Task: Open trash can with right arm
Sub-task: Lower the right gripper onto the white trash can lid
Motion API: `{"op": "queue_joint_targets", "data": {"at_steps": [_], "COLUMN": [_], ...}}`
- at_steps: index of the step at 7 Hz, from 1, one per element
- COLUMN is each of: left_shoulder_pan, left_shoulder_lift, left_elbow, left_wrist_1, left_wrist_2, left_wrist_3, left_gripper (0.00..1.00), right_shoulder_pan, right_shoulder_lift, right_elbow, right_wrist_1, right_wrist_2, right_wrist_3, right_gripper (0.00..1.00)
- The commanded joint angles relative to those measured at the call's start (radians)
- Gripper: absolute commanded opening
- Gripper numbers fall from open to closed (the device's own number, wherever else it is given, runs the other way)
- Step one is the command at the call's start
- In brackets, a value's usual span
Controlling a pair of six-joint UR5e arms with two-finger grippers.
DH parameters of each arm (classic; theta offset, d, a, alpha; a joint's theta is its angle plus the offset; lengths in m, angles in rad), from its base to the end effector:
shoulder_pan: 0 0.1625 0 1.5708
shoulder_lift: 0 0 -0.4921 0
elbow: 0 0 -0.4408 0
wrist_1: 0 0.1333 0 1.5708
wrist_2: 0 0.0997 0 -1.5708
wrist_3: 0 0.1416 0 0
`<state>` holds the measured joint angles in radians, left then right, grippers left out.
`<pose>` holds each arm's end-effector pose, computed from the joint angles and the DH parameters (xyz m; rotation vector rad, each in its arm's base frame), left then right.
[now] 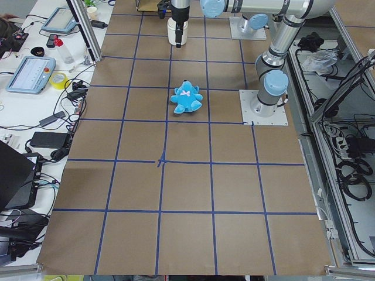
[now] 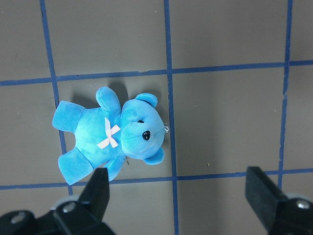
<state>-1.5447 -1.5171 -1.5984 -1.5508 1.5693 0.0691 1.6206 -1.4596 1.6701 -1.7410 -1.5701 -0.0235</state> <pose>-0.1199 -0.5237 0.5285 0.0676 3.1393 -0.0724 0.1621 -0.5722 0.4140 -0.1151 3.1387 0.0633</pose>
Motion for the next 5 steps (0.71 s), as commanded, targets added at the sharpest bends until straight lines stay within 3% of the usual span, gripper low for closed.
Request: {"op": "queue_joint_targets", "data": {"at_steps": [1, 5], "left_shoulder_pan": [0.000, 0.000], "left_shoulder_lift": [0.000, 0.000], "left_elbow": [0.000, 0.000], "left_wrist_1": [0.000, 0.000], "left_wrist_2": [0.000, 0.000], "left_wrist_3": [0.000, 0.000], "left_gripper": [1.00, 1.00], "right_shoulder_pan": [-0.002, 0.001], "right_shoulder_lift": [0.014, 0.073], "right_elbow": [0.127, 0.146], "right_wrist_1": [-0.132, -0.186], "right_wrist_2": [0.002, 0.004], "right_wrist_3": [0.014, 0.036], "right_gripper": [0.00, 0.00]}}
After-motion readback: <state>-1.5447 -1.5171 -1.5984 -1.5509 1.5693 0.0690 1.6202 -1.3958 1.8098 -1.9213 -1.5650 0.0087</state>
